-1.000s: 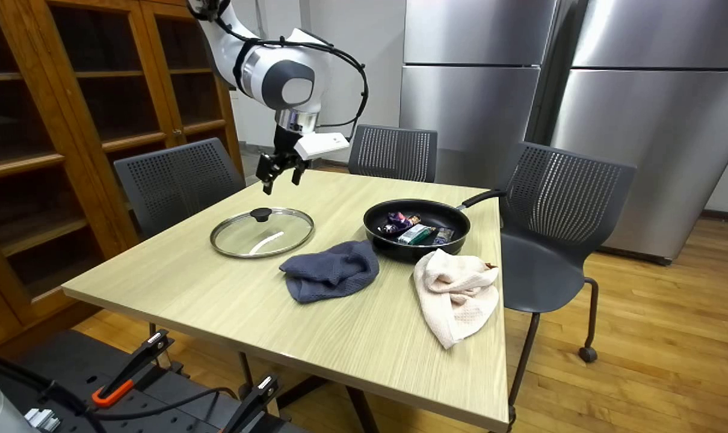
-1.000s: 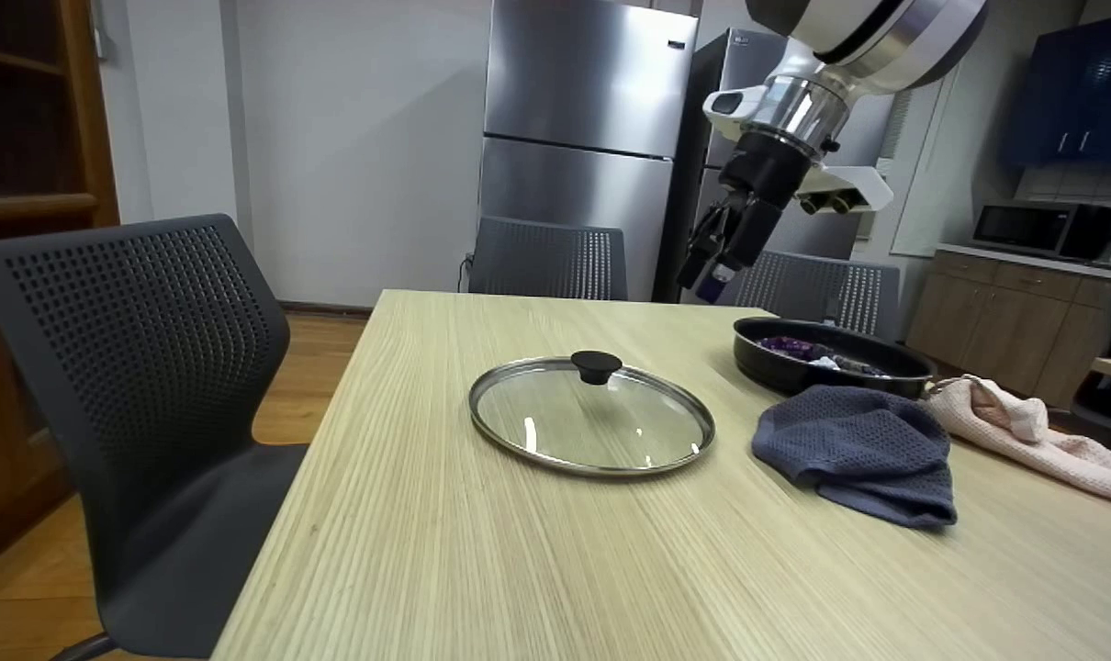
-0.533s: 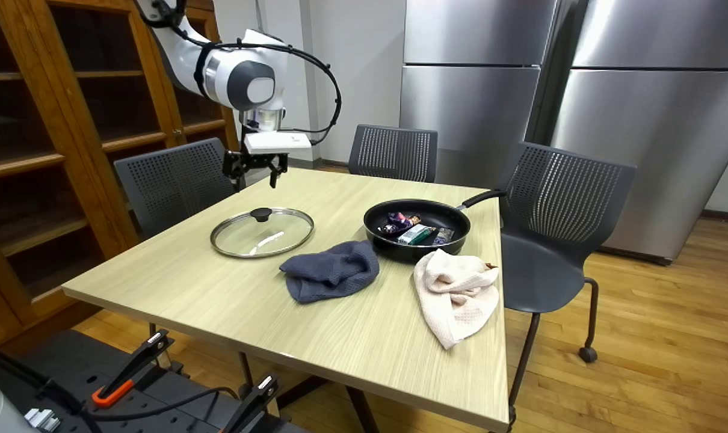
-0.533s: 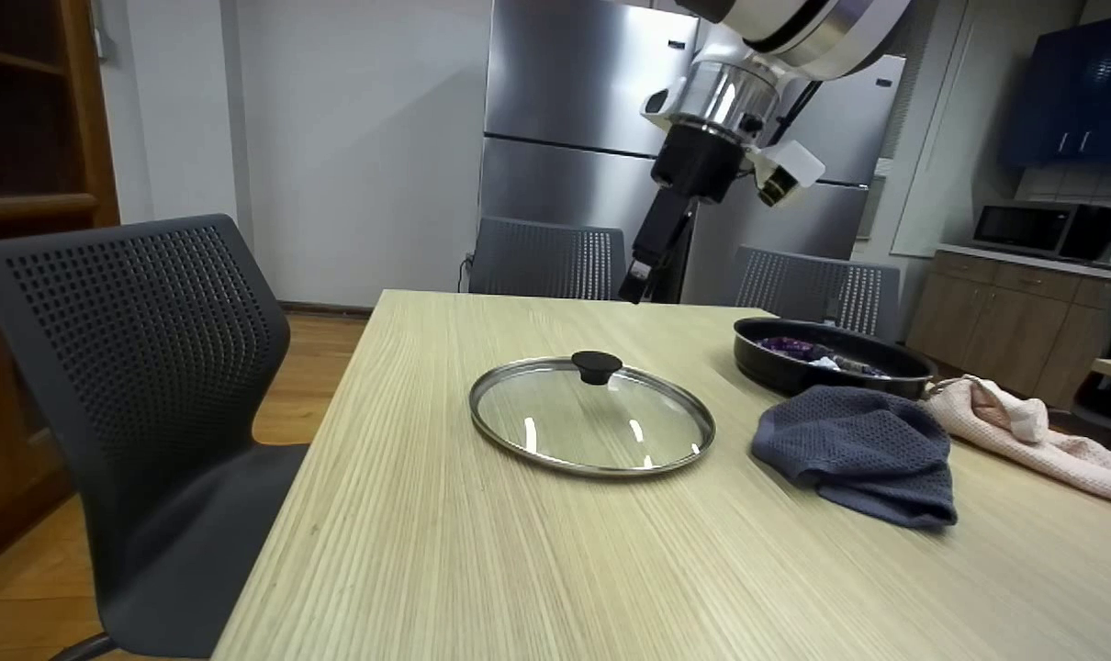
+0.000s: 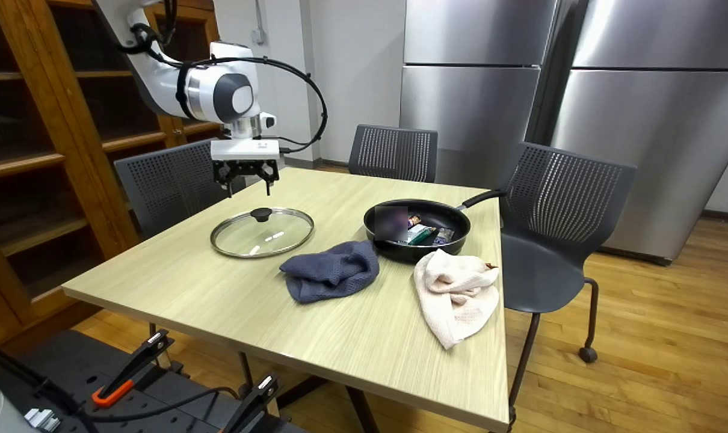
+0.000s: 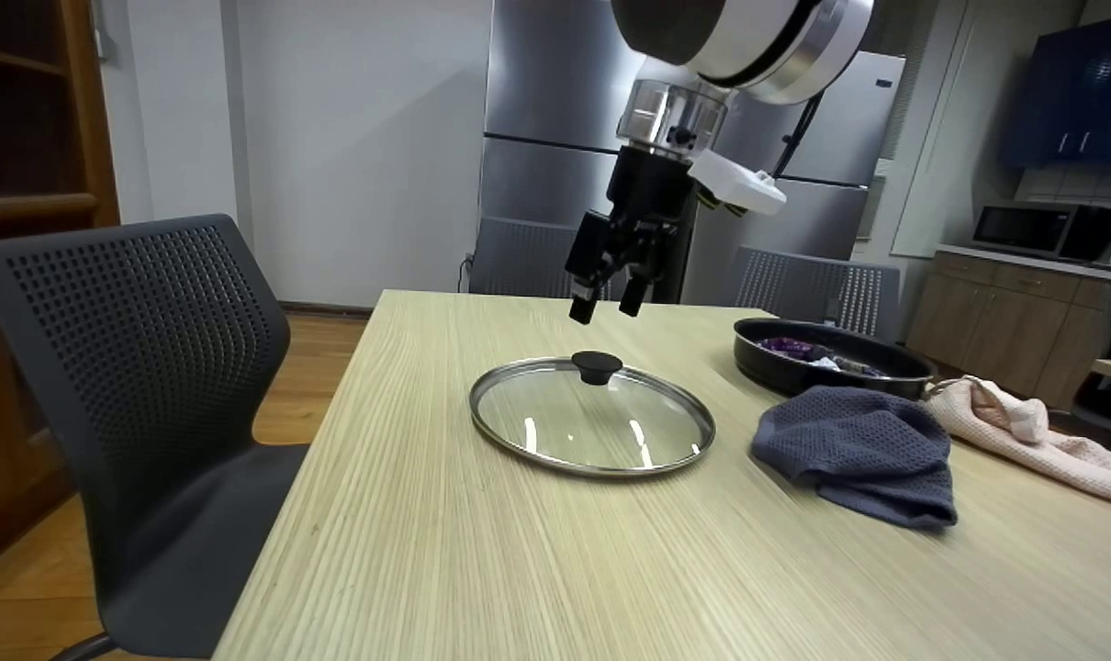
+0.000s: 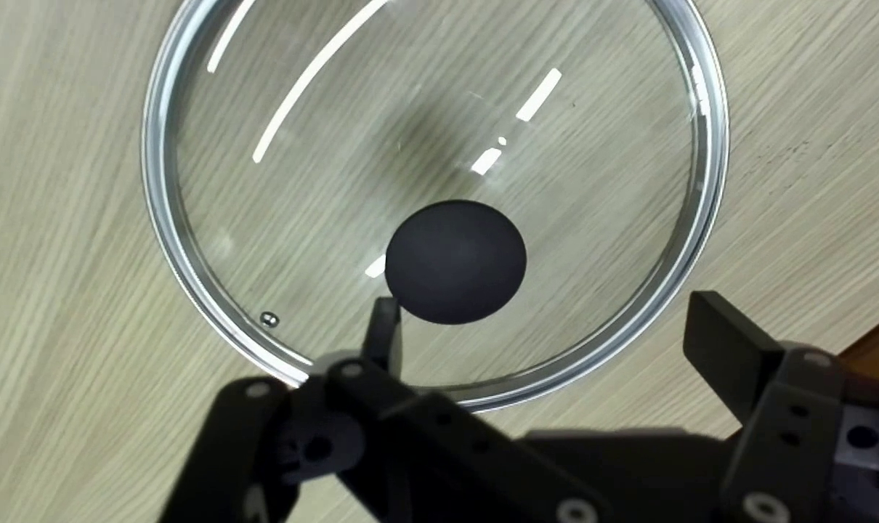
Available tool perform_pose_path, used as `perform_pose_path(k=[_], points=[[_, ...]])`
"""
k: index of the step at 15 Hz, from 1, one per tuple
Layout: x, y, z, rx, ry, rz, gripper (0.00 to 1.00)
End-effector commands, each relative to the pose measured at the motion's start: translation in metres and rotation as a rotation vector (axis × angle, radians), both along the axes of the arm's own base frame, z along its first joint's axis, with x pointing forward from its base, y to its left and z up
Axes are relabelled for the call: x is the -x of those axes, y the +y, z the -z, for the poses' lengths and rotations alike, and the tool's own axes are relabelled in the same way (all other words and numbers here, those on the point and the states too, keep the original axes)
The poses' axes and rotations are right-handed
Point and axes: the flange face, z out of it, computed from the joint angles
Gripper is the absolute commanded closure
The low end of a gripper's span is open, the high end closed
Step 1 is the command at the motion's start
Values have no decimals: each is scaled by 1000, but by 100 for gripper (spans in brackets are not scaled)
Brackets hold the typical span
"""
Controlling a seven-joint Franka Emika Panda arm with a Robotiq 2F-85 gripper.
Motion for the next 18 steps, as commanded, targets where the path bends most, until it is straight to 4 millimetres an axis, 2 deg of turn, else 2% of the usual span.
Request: perform_pose_path(k=[1, 2, 3, 13, 18], points=[[-13, 4, 9, 23, -13, 98, 0], [-15, 6, 12, 17, -7, 98, 0], [-5, 2, 10, 24, 2, 69, 0], [-5, 3, 16, 22, 9, 65, 0], [-20, -5, 24, 30, 18, 93, 0]])
